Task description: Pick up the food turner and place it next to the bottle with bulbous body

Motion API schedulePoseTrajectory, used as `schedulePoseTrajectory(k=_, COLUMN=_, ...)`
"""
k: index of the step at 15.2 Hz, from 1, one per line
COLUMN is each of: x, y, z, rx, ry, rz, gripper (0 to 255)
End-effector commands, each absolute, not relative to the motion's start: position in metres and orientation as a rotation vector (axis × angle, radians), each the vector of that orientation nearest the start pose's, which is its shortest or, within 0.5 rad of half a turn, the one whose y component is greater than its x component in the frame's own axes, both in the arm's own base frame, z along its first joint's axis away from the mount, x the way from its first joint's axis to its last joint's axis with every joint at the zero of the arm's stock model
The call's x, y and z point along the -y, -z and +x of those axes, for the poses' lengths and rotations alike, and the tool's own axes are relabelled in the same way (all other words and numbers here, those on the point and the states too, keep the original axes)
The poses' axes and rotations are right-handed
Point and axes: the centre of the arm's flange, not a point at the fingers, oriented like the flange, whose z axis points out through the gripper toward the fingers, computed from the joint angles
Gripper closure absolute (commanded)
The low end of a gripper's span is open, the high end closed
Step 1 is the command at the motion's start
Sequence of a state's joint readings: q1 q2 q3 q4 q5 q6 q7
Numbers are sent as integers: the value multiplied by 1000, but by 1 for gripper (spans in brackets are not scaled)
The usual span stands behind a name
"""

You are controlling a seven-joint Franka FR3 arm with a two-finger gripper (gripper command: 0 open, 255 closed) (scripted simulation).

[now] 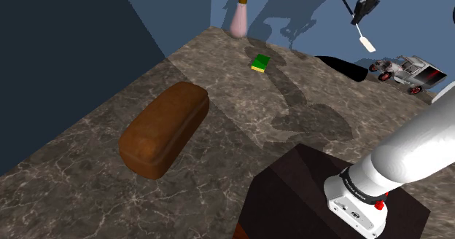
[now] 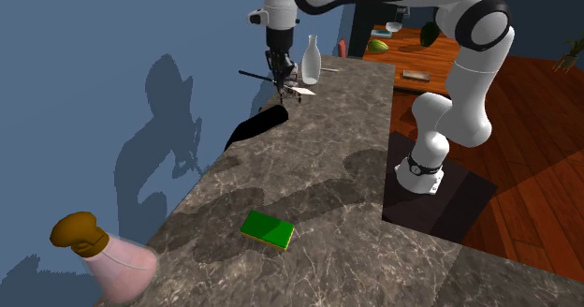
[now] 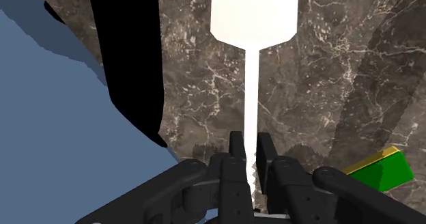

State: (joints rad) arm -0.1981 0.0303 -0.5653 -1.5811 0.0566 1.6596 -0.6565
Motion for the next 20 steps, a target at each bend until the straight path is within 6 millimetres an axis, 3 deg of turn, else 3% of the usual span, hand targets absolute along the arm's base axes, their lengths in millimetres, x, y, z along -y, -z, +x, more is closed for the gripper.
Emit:
schedulePoseTrajectory(k=1, x=387, y=-624, z=421, rx=-172, ry=104, rz=-3139, gripper=255)
schedulePoseTrajectory(k=9, x=387, y=-664, z=421, rx=-172, ry=104, rz=-3139, gripper=255)
schedulePoseTrajectory(k=20, x=421, y=-664, z=279, rx=-172, ry=104, rz=-3139, gripper=255)
